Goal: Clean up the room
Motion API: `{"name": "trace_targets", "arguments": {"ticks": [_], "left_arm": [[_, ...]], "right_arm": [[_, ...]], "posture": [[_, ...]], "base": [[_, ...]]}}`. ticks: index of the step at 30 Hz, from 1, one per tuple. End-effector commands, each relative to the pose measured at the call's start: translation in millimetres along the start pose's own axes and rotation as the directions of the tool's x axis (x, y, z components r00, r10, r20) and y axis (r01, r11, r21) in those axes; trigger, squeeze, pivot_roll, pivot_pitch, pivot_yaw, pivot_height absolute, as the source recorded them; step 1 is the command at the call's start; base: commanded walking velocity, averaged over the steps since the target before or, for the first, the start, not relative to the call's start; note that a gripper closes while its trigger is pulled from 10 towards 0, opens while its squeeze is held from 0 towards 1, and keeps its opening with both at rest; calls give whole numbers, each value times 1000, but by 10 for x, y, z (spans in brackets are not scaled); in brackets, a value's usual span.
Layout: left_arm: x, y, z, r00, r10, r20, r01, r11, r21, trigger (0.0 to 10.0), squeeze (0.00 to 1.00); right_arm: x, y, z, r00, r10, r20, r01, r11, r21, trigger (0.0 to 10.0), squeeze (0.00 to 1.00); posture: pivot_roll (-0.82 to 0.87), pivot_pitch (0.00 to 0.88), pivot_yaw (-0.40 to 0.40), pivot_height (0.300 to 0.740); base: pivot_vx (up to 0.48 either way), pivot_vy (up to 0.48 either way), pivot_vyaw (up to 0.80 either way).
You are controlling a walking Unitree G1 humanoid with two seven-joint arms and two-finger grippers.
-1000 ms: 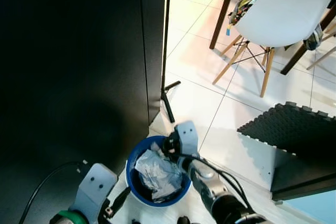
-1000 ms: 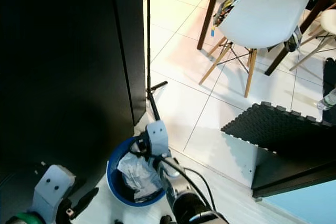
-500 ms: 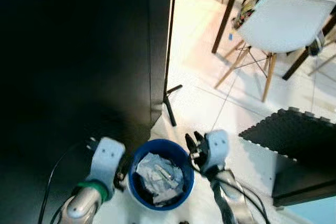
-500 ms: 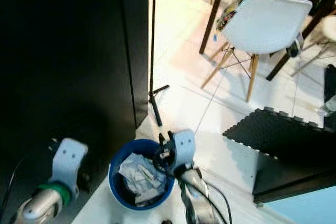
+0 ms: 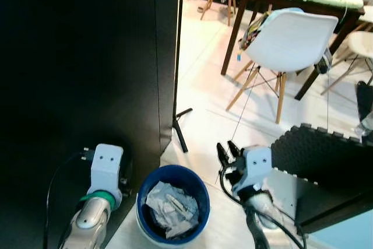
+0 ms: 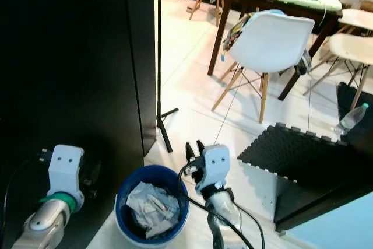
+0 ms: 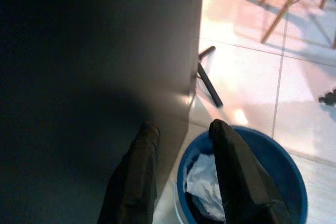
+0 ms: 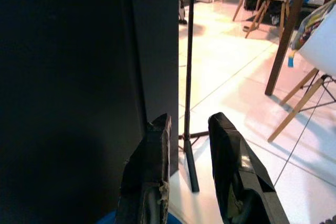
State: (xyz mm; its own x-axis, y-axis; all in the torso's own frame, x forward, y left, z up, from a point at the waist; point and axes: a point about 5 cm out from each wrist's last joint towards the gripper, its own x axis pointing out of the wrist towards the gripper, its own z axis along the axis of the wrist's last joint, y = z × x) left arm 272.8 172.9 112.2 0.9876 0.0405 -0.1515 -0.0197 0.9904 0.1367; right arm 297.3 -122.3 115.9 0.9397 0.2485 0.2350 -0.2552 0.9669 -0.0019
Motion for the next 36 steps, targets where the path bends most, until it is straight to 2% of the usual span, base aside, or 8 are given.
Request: {"name": "trace_targets", "arguments": {"ticks": [1,5,11,36], "left_arm": [[7,9,-56,1000,21,-15,-21,1000,7,10000,0],[18,-4,-30,1000,27,-2,-27,1000,10,10000,0],[21,-27,-32,1000,27,5,-27,1000,8,10000,0],[50,-17,-30,999,37,16,-37,999,10,10000,0]], "right_arm": [[-32,-4,-25,999,-11,-39,11,1000,11,10000,0],[18,39,-4,999,-8,-45,9,1000,21,10000,0],[7,115,-42,998,5,-62,-3,999,37,10000,0],[12,111,-80,994,-9,-107,13,999,40,10000,0]], "posture": [[-37,86,29,740],[-37,88,29,740],[-35,93,31,740],[-30,95,39,740]], "base": [[0,0,0],[-153,0,0],[-316,0,0],[-365,0,0]]}}
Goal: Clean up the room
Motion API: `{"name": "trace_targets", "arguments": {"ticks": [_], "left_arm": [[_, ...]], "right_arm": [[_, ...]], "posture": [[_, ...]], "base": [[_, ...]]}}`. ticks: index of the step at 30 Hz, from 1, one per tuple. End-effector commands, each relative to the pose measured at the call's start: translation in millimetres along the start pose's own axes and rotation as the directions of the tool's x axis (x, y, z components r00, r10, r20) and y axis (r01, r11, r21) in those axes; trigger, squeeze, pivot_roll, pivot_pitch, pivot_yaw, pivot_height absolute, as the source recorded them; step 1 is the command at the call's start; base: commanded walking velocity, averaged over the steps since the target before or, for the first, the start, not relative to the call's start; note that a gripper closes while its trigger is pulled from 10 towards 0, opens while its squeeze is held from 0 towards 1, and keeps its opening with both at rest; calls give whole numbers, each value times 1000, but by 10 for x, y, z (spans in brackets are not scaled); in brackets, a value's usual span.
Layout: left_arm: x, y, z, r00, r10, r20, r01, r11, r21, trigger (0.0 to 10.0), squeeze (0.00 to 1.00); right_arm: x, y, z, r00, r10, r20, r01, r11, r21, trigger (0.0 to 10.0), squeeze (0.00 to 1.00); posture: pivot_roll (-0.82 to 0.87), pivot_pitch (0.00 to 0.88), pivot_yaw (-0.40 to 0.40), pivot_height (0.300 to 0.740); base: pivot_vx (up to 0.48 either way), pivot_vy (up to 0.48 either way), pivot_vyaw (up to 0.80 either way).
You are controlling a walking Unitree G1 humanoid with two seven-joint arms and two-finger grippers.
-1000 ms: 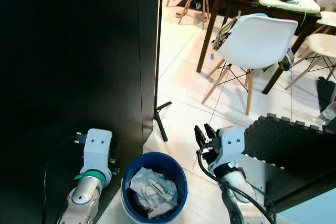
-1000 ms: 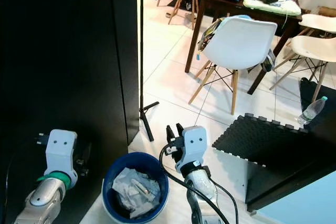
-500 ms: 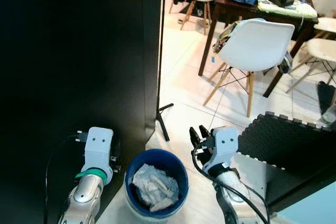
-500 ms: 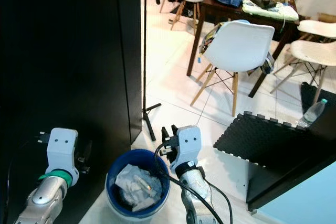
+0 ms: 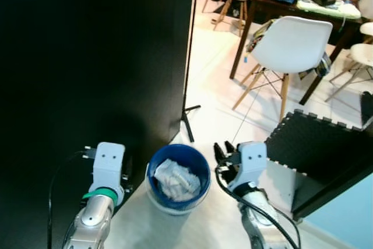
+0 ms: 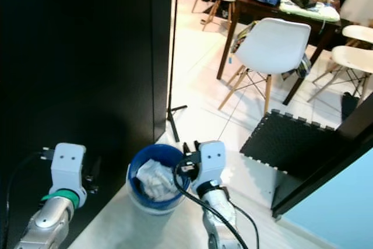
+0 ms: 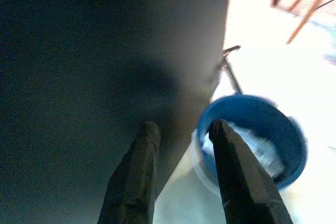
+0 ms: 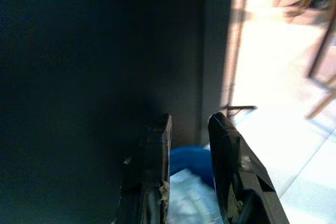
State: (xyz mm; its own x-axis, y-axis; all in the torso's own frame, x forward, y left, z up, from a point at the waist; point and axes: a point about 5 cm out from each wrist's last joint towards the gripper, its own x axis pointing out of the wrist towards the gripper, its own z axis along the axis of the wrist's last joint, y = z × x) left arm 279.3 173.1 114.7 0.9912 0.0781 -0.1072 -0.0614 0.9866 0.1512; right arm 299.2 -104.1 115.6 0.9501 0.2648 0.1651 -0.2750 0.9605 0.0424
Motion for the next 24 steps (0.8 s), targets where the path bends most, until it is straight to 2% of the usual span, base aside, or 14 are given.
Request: {"name": "trace_targets", "arguments": {"ticks": [1,12,14,24], "left_arm": [[-14,-24,-64,1000,-7,-22,7,1000,1,10000,0],[-12,-41,-62,1000,-11,-22,11,1000,-2,10000,0],[-12,-42,-63,1000,-11,-23,11,1000,-4,10000,0],[-4,-71,-76,999,-19,-36,18,1000,-5,10000,0]], "right_arm": [[-46,-66,-65,999,-25,-37,25,1000,-5,10000,0],[-46,-80,-75,998,-31,-47,31,1000,-4,10000,0],[-47,-80,-77,998,-31,-49,31,1000,-3,10000,0],[-44,-86,-85,998,-34,-58,34,999,2,10000,0]], "posture": [[-31,95,39,740],[-33,95,38,740],[-33,96,38,740],[-35,96,35,740]], "base": [[-364,0,0],[-359,0,0],[-292,0,-450],[0,0,-800]]}}
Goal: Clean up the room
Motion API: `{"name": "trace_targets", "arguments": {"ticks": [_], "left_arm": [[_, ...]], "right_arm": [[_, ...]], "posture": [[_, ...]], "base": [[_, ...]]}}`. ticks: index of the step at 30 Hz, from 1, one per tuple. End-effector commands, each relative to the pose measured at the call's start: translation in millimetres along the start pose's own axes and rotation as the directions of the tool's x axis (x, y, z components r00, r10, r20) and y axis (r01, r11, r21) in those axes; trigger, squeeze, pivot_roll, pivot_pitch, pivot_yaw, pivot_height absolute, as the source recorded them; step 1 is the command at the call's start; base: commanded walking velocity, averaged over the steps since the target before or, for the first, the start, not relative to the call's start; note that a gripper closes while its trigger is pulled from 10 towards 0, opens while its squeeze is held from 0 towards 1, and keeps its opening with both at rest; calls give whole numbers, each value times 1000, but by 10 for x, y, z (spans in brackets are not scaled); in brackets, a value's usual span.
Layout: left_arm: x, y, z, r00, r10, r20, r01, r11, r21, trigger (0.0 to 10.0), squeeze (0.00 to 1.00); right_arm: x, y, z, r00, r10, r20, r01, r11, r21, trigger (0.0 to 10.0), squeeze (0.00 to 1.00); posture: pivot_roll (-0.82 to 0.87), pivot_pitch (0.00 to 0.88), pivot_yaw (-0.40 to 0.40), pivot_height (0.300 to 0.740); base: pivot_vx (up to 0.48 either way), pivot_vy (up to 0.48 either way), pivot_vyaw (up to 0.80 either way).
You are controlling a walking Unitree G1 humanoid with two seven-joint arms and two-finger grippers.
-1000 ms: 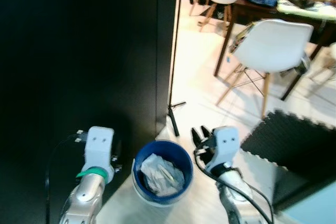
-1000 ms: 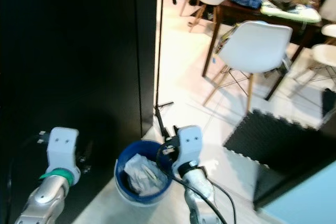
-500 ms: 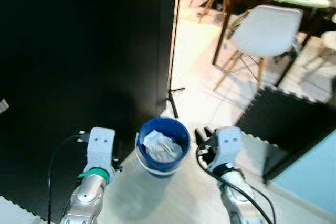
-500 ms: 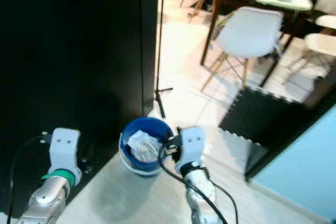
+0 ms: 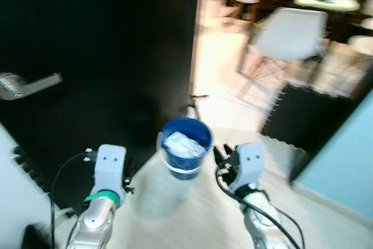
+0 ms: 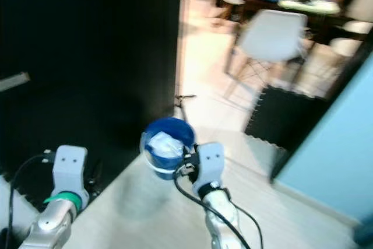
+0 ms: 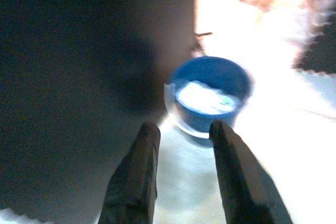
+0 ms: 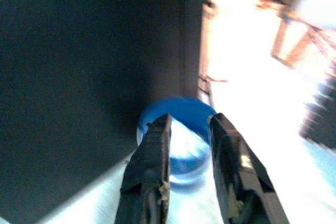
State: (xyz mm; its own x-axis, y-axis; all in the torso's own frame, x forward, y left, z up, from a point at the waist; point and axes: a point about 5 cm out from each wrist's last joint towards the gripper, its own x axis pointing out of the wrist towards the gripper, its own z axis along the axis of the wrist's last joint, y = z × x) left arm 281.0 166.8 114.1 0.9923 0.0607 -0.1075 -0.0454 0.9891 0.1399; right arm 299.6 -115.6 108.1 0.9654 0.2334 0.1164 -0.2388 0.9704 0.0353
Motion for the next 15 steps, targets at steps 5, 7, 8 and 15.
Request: {"name": "trace_targets", "arguments": {"ticks": [5,7,8,15], "left_arm": [[-16,-18,-83,999,-5,-42,5,1000,2,10000,0],[-15,-22,-81,999,-6,-42,6,1000,-1,10000,0],[-15,-30,-77,999,-10,-43,10,1000,-8,10000,0],[-14,-68,-62,999,-33,-43,32,999,-18,10000,0]], "right_arm": [[-4,27,-23,1000,1,-13,-1,1000,17,10000,0],[-3,27,-23,1000,0,-14,0,1000,18,10000,0],[-3,28,-24,1000,0,-15,1,1000,18,10000,0],[-3,29,-27,1000,-2,-19,2,1000,20,10000,0]], "posture": [[-35,96,36,740],[-35,97,36,740],[-36,96,37,740],[-36,96,38,740]], "base": [[0,0,-800],[0,0,-800],[0,0,-800],[0,0,-800]]}}
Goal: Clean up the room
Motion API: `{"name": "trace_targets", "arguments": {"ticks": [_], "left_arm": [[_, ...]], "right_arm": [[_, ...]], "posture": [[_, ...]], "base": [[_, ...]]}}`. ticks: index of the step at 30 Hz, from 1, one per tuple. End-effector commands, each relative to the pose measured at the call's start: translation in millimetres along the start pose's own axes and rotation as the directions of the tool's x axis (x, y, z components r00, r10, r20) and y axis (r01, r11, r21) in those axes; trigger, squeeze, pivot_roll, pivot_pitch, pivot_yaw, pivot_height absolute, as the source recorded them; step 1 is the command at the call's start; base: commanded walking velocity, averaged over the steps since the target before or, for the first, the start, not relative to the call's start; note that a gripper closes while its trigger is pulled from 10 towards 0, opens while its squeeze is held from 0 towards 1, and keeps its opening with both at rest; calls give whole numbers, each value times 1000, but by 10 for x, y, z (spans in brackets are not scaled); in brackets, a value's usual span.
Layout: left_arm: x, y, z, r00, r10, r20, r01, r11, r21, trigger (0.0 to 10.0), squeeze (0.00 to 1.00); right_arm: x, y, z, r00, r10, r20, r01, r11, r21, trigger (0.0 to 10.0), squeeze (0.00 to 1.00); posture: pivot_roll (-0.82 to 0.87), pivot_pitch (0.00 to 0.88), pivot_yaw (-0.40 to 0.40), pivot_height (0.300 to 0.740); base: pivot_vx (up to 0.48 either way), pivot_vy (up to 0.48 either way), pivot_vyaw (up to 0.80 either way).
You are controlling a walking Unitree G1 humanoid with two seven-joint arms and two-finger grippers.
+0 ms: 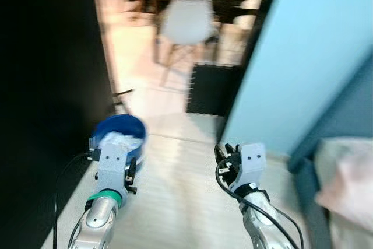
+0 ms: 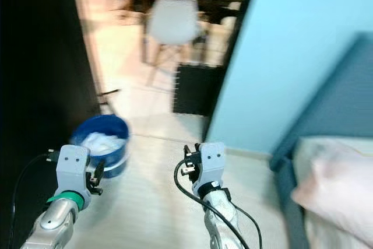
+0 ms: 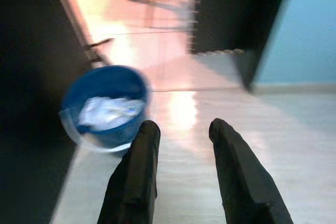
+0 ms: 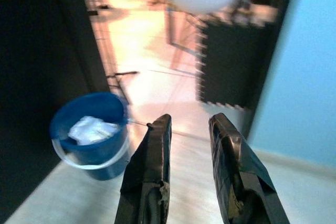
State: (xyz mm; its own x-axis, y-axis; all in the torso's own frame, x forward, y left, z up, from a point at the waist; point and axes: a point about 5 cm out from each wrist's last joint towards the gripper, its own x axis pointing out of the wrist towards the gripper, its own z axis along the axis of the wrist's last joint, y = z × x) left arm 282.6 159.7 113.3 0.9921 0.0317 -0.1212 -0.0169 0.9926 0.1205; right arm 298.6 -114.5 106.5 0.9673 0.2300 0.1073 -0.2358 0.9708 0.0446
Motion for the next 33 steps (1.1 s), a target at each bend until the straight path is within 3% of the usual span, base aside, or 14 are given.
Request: {"name": "trace_targets", "arguments": {"ticks": [1,8,17,33], "left_arm": [[-23,-12,-62,999,-15,-34,15,1000,-8,10000,0],[-17,-43,-41,998,-52,-27,52,998,-18,10000,0],[20,-32,45,995,-93,38,92,995,36,10000,0],[48,-85,150,986,-142,91,140,990,27,10000,0]], "right_arm": [[5,12,-14,1000,0,-11,0,1000,12,10000,0],[7,11,-17,1000,-1,-13,1,1000,12,10000,0],[12,7,-6,1000,1,-7,-1,1000,11,10000,0],[30,2,35,1000,3,12,-3,1000,9,10000,0]], "posture": [[-36,96,38,740],[-38,93,40,740],[-41,83,43,740],[-48,70,46,740]], "base": [[0,0,-800],[0,0,-800],[0,0,-800],[0,0,-800]]}}
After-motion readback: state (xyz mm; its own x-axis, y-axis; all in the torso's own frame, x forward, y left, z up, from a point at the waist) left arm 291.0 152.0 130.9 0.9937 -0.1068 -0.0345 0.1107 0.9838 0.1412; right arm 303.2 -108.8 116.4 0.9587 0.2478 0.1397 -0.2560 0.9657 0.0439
